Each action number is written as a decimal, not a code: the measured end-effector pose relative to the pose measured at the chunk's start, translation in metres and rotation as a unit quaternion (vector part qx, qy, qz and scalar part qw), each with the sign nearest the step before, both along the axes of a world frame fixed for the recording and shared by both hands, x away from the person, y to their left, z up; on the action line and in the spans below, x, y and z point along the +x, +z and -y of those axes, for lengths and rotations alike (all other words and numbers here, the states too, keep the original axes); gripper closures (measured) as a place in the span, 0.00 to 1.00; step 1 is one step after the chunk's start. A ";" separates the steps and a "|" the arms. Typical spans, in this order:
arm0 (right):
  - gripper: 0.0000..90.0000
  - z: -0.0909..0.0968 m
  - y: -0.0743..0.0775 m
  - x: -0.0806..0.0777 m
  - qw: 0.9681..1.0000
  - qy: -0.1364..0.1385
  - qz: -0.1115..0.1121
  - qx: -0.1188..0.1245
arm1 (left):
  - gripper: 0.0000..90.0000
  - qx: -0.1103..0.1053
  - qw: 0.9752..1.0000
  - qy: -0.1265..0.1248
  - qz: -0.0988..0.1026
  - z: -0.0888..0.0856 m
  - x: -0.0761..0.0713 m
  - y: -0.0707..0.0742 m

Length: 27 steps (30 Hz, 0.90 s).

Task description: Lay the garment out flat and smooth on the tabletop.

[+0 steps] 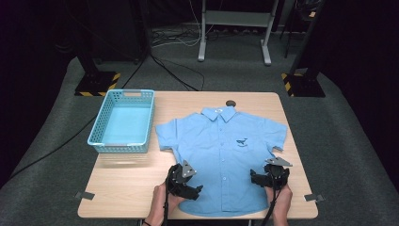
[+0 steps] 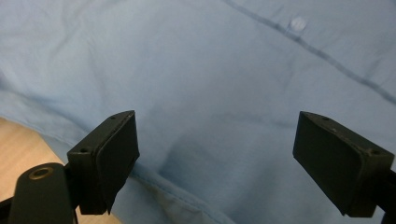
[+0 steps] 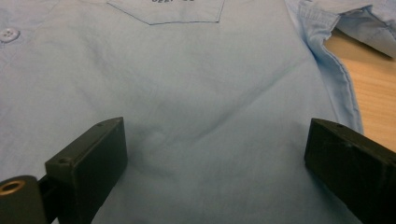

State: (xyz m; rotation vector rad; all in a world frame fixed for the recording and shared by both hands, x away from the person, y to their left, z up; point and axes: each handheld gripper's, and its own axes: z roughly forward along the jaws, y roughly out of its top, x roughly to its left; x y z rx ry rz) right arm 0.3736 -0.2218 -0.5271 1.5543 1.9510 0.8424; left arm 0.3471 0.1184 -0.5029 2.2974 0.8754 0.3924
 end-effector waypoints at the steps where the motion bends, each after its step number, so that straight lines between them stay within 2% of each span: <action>1: 0.06 0.000 0.000 0.000 1.000 0.000 0.000 0.000 | 0.16 0.000 1.000 0.000 0.000 0.000 0.000 0.000; 2: 0.06 0.000 0.000 0.000 1.000 0.000 0.000 0.000 | 0.16 0.007 1.000 0.007 -0.008 -0.006 -0.001 -0.007; 4: 0.06 0.000 0.000 0.000 1.000 0.000 0.000 0.000 | 0.16 0.013 1.000 0.015 -0.011 -0.016 -0.005 -0.012; 6: 0.05 0.000 0.000 0.000 1.000 0.000 0.000 0.000 | 0.16 0.003 1.000 0.022 -0.012 -0.027 -0.009 -0.014; 8: 0.05 0.000 0.000 0.000 1.000 0.000 0.000 0.000 | 0.16 0.001 1.000 0.024 -0.012 -0.029 -0.010 -0.014; 9: 0.05 0.000 0.000 0.000 1.000 -0.001 0.000 0.000 | 0.16 -0.005 0.999 0.030 -0.017 -0.044 -0.016 -0.015; 10: 0.05 0.000 0.000 0.000 1.000 -0.001 0.000 -0.001 | 0.15 -0.010 0.999 0.031 -0.023 -0.052 -0.018 -0.016; 15: 0.05 0.000 0.000 0.000 1.000 -0.001 0.000 -0.001 | 0.14 -0.023 0.998 0.051 -0.011 -0.079 -0.030 -0.019; 18: 0.05 -0.001 0.000 0.000 1.000 0.001 0.001 -0.004 | 0.13 -0.033 0.998 0.057 0.000 -0.081 -0.033 -0.022; 23: 0.04 -0.001 0.000 0.000 1.000 0.003 -0.001 -0.005 | 0.09 -0.040 0.997 0.068 0.002 -0.081 -0.030 -0.023; 26: 0.01 -0.002 0.001 0.001 1.000 0.007 -0.005 -0.006 | 0.06 -0.059 0.995 0.081 0.008 -0.088 -0.027 -0.020; 27: 0.01 -0.002 0.001 0.000 1.000 0.009 -0.003 -0.007 | 0.05 -0.059 0.995 0.081 0.008 -0.088 -0.027 -0.020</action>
